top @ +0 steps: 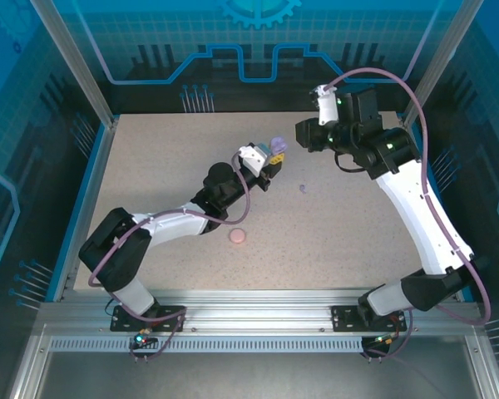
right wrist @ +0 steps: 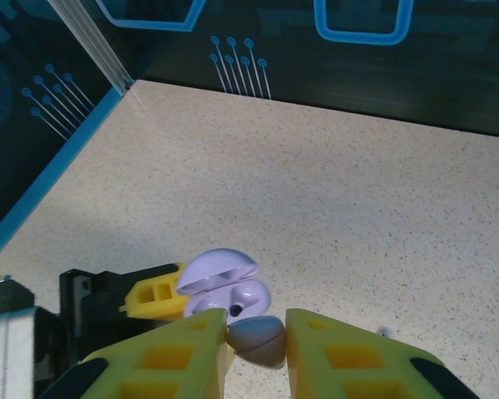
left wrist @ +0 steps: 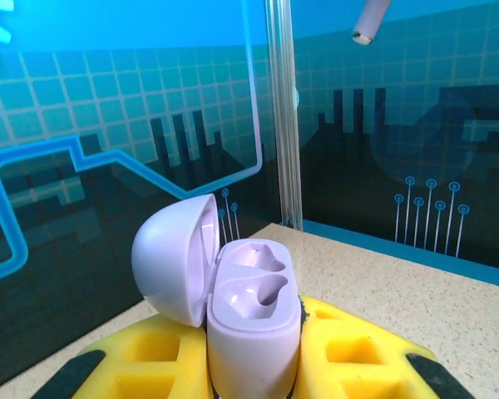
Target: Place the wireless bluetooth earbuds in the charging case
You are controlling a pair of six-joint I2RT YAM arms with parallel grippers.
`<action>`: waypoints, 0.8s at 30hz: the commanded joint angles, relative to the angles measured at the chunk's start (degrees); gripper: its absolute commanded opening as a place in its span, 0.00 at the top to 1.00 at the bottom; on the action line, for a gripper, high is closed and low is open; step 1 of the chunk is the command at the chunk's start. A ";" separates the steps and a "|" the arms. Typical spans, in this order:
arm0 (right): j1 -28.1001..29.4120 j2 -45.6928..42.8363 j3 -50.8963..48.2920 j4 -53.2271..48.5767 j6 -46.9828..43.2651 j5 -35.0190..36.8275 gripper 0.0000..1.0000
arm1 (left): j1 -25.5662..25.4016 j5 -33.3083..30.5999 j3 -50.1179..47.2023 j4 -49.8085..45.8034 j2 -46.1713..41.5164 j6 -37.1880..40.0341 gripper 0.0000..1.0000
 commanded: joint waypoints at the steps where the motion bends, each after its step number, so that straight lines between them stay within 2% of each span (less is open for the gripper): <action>1: 0.54 -1.00 0.67 0.33 -0.80 -2.71 0.74 | -0.78 1.49 3.38 0.92 0.62 2.31 1.00; 24: 3.21 -0.05 -4.21 1.93 -0.70 -4.16 0.74 | -2.17 0.84 5.48 -2.12 0.36 3.71 1.00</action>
